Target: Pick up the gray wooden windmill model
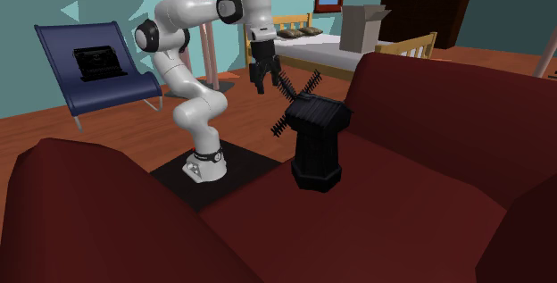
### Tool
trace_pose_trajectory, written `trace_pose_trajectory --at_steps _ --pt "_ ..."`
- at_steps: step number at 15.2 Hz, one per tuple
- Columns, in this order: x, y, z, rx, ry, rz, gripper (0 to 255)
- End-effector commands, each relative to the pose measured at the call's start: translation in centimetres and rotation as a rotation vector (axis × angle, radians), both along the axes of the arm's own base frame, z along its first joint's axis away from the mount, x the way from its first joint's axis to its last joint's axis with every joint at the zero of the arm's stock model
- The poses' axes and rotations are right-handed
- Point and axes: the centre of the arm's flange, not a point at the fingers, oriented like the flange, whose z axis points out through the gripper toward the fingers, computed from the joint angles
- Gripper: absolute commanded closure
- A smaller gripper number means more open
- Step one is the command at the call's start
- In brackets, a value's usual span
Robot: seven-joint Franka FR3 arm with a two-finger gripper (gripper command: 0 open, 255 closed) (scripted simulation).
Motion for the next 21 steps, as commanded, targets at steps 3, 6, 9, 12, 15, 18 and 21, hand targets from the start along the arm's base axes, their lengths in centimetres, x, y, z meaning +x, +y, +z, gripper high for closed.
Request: trace_pose_trajectory --at_steps 3,6,9,12,15,18,21 --pt "1.7 -1.6 1.4 0.028 -0.009 -0.029 0" --pt "4.0 -4.3 3.5 0.071 -0.023 -0.072 0" --pt "6.2 -7.1 5.4 0.113 -0.037 -0.114 0" --pt "8.3 -10.0 7.3 0.156 -0.051 -0.157 0" --pt "10.2 -13.2 9.1 0.199 -0.065 -0.2 0" --pt "12.0 -16.5 10.8 0.241 -0.079 -0.243 0" --pt "13.6 -19.9 12.3 0.284 -0.093 -0.286 0"
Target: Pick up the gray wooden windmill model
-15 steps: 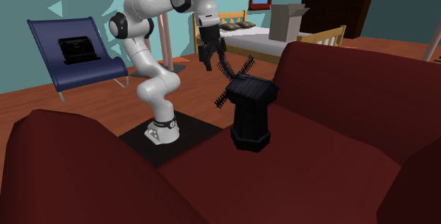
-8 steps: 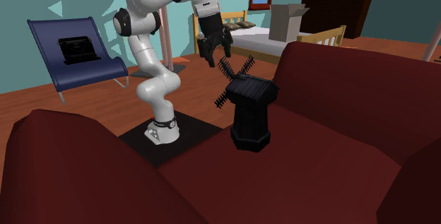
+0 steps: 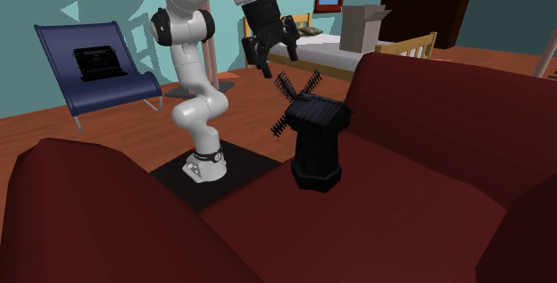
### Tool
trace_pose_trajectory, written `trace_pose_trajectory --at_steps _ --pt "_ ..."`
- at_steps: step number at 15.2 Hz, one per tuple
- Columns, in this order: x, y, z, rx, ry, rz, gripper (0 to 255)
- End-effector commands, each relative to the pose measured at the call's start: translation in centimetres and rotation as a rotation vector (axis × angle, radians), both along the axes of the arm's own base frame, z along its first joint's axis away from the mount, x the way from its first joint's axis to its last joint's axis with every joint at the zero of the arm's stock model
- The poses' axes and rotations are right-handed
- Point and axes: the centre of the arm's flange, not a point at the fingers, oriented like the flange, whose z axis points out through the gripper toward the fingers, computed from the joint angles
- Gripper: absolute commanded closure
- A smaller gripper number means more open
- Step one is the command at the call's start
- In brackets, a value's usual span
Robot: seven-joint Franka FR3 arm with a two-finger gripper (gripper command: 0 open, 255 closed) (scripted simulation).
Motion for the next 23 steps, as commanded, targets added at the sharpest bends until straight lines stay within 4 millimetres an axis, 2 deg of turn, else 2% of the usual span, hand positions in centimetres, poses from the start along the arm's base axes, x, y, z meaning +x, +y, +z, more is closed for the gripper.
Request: trace_pose_trajectory --at_steps 1,3,10,12,13,22,23 --pt "1.1 -2.5 1.0 0.027 -0.01 -0.028 0" --pt "1.7 -4.1 1.6 0.046 -0.016 -0.048 0" --pt "1.7 -4.1 -2.4 0.046 -0.016 -0.048 0" --pt "1.7 -4.1 -2.4 0.046 -0.016 -0.048 0" --pt "1.7 -4.2 -2.3 0.046 -0.016 -0.047 255" --pt "1.7 -4.1 -2.4 0.046 -0.016 -0.048 255" --pt "1.7 -4.1 -1.8 0.046 -0.016 -0.047 255"
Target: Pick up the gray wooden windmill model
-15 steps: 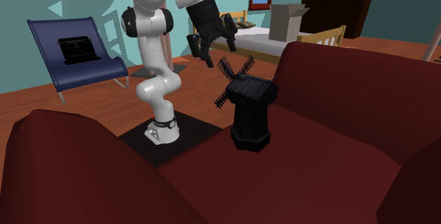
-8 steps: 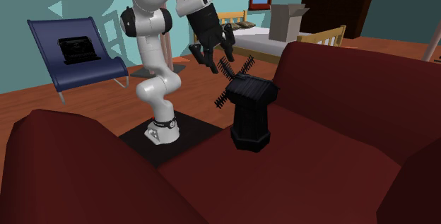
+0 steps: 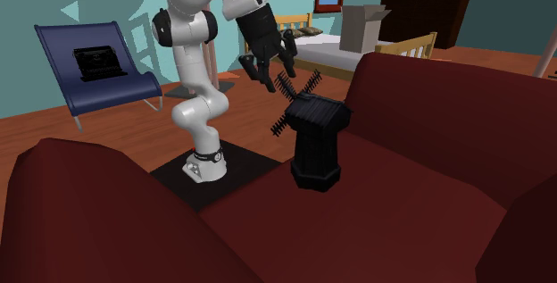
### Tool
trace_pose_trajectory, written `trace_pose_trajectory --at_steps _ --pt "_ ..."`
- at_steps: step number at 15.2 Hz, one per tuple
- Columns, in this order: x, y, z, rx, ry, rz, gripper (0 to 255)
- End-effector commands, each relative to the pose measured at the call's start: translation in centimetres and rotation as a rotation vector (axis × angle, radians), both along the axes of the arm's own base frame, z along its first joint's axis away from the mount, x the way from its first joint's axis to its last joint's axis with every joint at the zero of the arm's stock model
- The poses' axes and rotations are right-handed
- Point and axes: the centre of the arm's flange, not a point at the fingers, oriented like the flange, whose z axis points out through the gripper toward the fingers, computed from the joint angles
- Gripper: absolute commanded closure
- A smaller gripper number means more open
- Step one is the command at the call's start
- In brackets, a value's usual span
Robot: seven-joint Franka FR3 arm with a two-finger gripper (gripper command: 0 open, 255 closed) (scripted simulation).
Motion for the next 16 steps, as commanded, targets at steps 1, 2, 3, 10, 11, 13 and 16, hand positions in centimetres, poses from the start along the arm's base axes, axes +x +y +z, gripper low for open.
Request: trace_pose_trajectory --at_steps 1,2,3,10,11,13,16 --pt "0.0 0.0 0.8 0.0 0.0 0.0 255" --pt "0.0 0.0 1.3 0.0 0.0 0.0 255" --pt "0.0 0.0 1.8 0.0 0.0 0.0 255" --pt "0.0 0.0 5.5 0.0 0.0 0.0 255" --pt "0.0 0.0 6.0 0.0 0.0 0.0 255" --pt "0.0 0.0 7.1 0.0 0.0 0.0 255" --pt "0.0 0.0 7.7 0.0 0.001 0.0 255"
